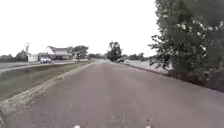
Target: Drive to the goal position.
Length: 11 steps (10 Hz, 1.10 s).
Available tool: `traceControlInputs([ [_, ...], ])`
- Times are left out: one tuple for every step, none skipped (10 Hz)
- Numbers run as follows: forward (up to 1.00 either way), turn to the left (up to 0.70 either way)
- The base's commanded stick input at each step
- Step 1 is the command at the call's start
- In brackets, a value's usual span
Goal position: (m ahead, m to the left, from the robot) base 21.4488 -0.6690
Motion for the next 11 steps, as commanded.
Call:
traceControlInputs([
  [0.70, 0.00],
  [0.70, 0.19],
  [0.70, 0.35],
  [0.70, 0.35],
  [0.70, 0.16],
  [0.70, 0.00],
  [0.70, 0.00],
  [0.70, 0.00],
  [0.70, 0.00],
  [0.70, 0.00],
  [0.70, 0.00],
])
